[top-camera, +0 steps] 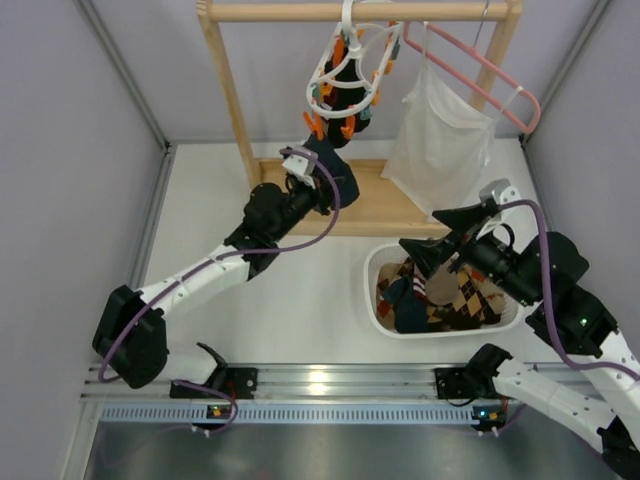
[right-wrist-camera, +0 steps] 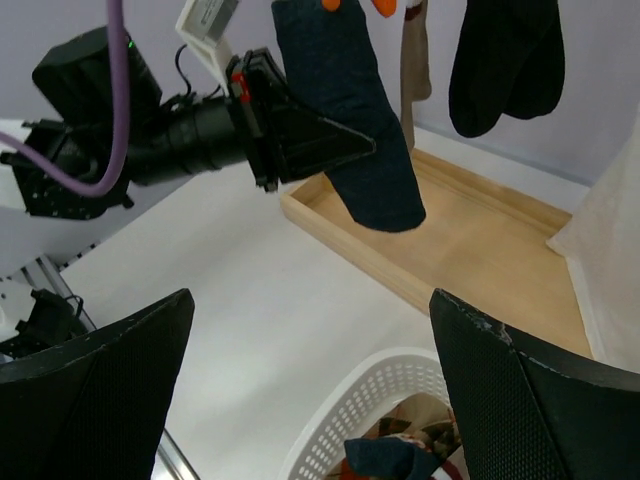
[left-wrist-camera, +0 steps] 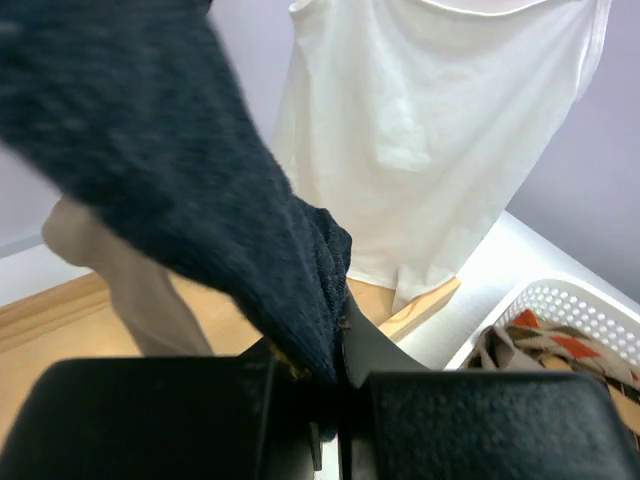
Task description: Remove the socks clipped to the hanger
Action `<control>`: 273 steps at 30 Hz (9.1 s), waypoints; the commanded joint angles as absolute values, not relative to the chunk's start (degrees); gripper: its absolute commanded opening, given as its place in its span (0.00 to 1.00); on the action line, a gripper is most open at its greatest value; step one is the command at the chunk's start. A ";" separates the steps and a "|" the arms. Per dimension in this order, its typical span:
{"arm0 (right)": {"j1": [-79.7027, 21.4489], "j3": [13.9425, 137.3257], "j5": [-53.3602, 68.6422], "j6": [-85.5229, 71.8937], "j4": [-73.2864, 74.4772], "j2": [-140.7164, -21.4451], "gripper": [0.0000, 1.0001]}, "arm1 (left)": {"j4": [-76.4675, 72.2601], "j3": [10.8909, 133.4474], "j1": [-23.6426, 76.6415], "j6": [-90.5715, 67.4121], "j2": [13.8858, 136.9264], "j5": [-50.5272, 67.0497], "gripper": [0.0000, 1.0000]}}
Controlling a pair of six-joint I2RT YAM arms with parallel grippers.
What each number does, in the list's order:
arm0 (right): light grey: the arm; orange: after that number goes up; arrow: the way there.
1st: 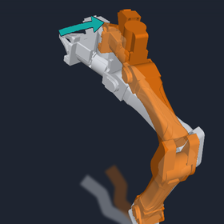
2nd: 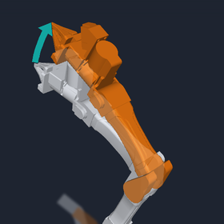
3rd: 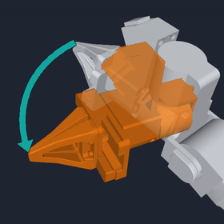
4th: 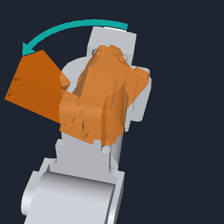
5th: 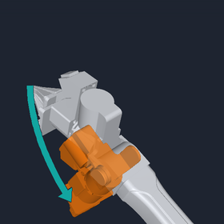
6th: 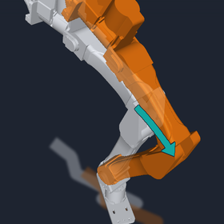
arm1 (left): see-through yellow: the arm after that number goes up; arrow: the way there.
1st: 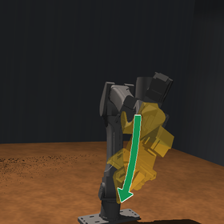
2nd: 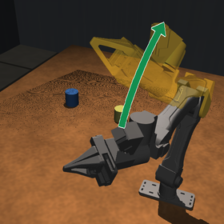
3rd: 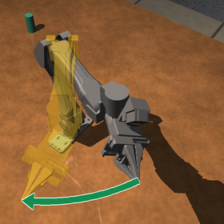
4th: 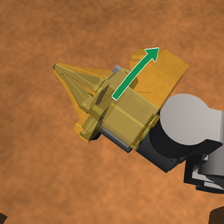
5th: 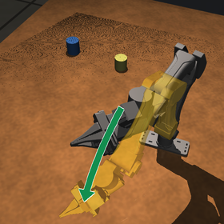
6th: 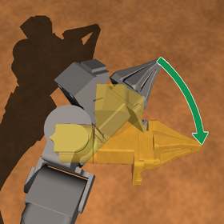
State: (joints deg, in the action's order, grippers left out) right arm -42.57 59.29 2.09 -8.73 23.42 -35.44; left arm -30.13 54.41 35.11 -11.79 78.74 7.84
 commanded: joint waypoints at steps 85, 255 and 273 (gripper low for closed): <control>-50.27 122.08 -42.80 8.35 34.19 -97.73 0.43 | -24.43 82.97 69.35 24.08 103.71 -61.00 0.00; -49.92 94.91 -20.20 -4.57 39.28 -57.18 0.99 | -20.65 109.76 72.33 22.84 128.39 -66.44 0.00; -50.10 116.09 -39.27 5.97 39.90 -87.78 0.91 | -20.57 109.86 72.33 29.09 129.47 -64.34 0.00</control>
State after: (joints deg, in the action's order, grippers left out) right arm -49.47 110.98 -33.12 1.72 40.51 -85.21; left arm -20.03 110.45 71.48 28.64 131.41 -66.67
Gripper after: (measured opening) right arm 0.915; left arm 0.021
